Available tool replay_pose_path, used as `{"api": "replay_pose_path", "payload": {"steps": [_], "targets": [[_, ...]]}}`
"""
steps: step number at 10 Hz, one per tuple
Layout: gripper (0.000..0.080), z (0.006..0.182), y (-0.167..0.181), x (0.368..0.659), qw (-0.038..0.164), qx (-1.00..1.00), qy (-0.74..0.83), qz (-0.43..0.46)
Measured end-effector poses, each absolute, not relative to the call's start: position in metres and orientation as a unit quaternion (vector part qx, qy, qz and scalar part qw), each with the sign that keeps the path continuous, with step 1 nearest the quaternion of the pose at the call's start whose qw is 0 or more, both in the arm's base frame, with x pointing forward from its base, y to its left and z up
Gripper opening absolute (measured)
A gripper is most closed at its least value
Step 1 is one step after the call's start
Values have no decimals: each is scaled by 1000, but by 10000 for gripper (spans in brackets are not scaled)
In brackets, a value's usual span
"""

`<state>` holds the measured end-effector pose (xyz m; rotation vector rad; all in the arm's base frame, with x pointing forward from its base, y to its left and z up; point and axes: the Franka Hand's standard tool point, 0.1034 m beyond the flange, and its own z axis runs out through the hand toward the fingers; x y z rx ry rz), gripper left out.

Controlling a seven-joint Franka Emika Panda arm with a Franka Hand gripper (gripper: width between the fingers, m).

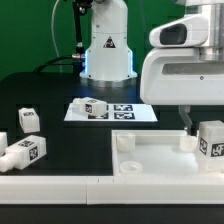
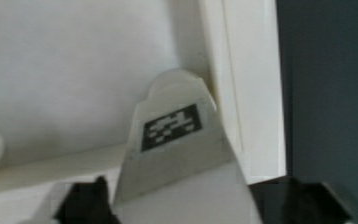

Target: Assemble square table

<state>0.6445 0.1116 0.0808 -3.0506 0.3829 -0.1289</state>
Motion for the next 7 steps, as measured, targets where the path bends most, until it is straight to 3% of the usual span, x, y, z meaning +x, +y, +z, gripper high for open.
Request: {"api": "replay_pose_path", "payload": {"steps": [1, 2, 5, 7], "targets": [[334, 81, 112, 644, 34, -986, 157, -41], [285, 80, 110, 644, 34, -979, 198, -39], [285, 80, 108, 644, 39, -915, 400, -29], [285, 78, 106, 642, 54, -831, 553, -13]]}}
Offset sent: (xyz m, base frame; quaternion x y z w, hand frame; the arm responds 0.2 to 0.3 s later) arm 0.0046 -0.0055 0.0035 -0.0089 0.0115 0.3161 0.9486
